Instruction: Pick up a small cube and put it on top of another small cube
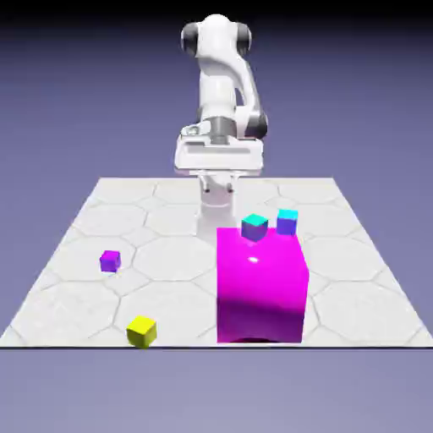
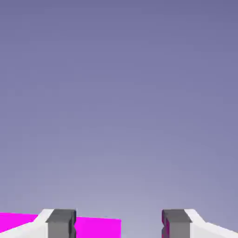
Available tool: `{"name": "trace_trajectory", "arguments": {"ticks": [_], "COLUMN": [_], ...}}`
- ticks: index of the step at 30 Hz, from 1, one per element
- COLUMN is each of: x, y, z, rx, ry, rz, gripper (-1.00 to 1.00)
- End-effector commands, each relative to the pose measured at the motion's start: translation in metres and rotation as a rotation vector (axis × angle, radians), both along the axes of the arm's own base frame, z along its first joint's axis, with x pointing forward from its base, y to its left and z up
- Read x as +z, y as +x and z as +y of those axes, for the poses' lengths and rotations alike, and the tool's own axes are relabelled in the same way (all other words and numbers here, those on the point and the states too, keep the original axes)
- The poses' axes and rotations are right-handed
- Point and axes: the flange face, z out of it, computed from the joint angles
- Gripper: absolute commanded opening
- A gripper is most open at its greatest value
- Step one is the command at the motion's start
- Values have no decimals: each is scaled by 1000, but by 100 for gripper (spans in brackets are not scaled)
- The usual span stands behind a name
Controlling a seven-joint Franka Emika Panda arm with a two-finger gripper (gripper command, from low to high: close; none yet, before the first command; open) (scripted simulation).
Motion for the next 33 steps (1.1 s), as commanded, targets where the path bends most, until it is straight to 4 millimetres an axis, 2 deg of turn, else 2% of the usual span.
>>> {"name": "trace_trajectory", "arguments": {"ticks": [1,5,10,15,21,25,28,30,33], "x": [-12,-64,-130,-189,-241,-261,-268,-268,-317], "y": [5,15,1,-38,-106,-158,-198,-205,-201], "z": [-17,-86,-168,-241,-316,-358,-387,-391,-374], "rx": [-51,-255,-513,-774,-1086,-1288,-1433,-1457,-1455], "ry": [38,190,382,573,797,935,1028,1043,1043], "rz": [55,264,497,687,840,889,896,895,894], "gripper": [0,0,0,0,0,0,0,0,0]}}
